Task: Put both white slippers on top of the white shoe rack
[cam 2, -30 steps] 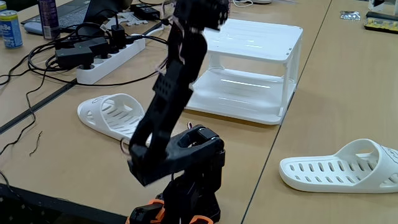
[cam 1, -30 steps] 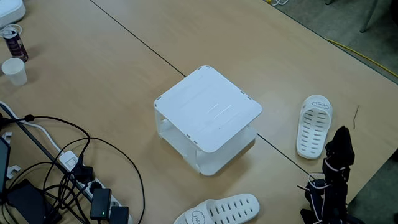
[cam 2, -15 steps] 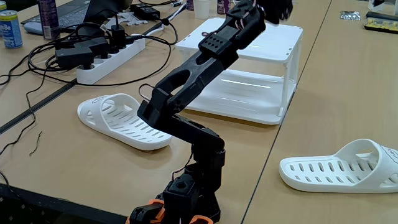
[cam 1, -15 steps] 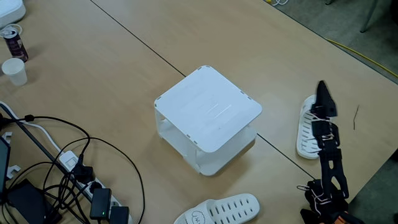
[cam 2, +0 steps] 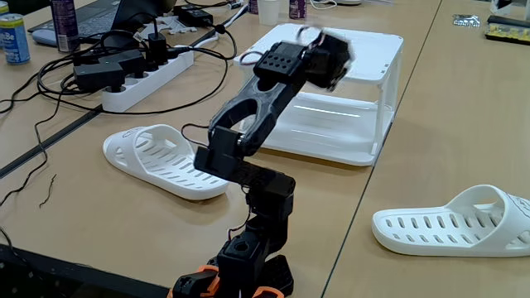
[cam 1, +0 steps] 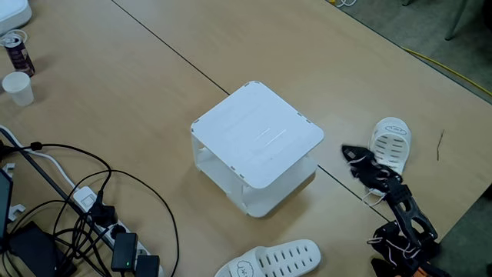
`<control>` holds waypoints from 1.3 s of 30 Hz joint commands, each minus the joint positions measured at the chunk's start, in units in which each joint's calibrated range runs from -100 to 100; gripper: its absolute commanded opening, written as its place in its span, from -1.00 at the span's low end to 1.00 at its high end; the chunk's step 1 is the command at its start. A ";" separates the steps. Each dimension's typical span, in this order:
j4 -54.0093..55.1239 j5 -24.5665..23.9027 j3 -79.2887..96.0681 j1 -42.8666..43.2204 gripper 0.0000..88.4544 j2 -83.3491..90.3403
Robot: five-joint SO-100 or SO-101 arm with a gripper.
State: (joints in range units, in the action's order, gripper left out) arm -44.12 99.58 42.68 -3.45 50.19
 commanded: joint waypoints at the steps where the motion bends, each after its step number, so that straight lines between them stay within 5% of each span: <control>1: -0.57 0.42 3.56 6.32 -0.98 0.59; 12: 0.38 0.42 12.94 22.11 -0.98 -10.77; 23: 13.23 0.42 2.65 27.54 -0.98 -31.63; 39: 13.92 0.42 -5.74 30.67 -0.98 -49.47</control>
State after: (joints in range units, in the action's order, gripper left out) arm -30.90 99.58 41.24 27.27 1.44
